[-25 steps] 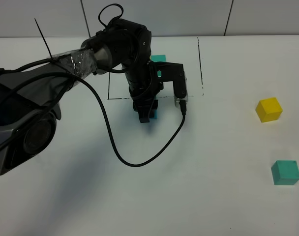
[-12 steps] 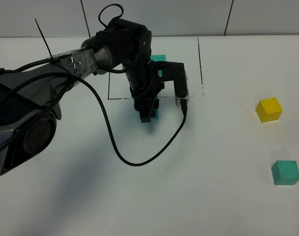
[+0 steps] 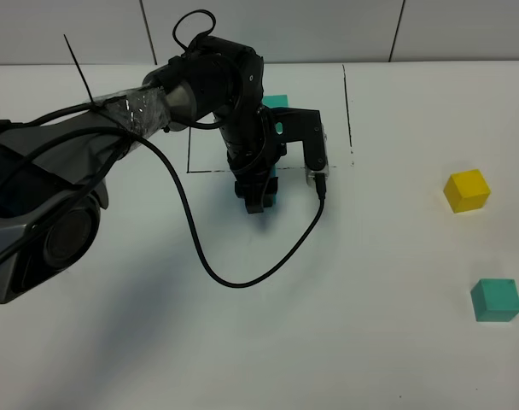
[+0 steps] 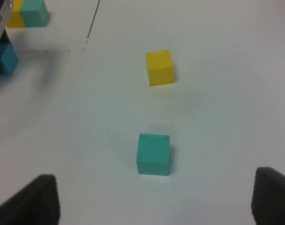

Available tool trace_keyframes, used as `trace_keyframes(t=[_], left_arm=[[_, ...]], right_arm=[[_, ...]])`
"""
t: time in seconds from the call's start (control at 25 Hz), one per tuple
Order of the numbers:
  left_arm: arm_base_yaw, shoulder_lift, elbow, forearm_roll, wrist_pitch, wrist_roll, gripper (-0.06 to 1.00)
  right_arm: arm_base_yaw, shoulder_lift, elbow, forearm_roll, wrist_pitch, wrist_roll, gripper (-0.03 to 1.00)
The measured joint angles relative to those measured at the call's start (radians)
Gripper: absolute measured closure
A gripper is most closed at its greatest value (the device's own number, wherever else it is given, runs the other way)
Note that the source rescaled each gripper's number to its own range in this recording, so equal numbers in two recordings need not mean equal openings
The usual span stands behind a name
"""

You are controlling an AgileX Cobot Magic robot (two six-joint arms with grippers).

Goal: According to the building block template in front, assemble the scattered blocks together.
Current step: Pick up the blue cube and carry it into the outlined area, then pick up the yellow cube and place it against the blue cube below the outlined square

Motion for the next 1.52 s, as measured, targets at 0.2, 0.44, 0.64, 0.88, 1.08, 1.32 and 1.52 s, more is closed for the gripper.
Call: trace_keyframes(t=[0.2,0.44,0.64,0.88,1.08,1.32,1.52], left_arm=[[0.000,-0.006,-0.003,0.000,0.005,0.001,0.10],[0.000,-0.071,-0.033,0.000,0.033,-0.008,-0.01],[0.001,-0.165,-0.033,0.042,0.060,-0.154,-0.01],[0.052,-0.229,-0.033,0.160,0.127,-0.379,-0.01],[0.135,-0.255,-0.033,0.176,0.206,-0.508,-0.01],[0.219,-0.287,-0.032,0.176,0.219,-0.631,-0.01],[0.277,-0.341,-0.029,0.177,0.219,-0.734,-0.01]], right_arm=[[0.000,0.000,0.000,0.000,0.000,0.000,0.29],[0.000,0.000,0.000,0.000,0.000,0.000,0.29],[0.000,0.000,0.000,0.000,0.000,0.000,0.29],[0.000,0.000,0.000,0.000,0.000,0.000,0.29],[0.000,0.000,0.000,0.000,-0.001,0.000,0.29],[0.000,0.000,0.000,0.000,-0.001,0.000,0.29],[0.000,0.000,0.000,0.000,-0.001,0.000,0.29]])
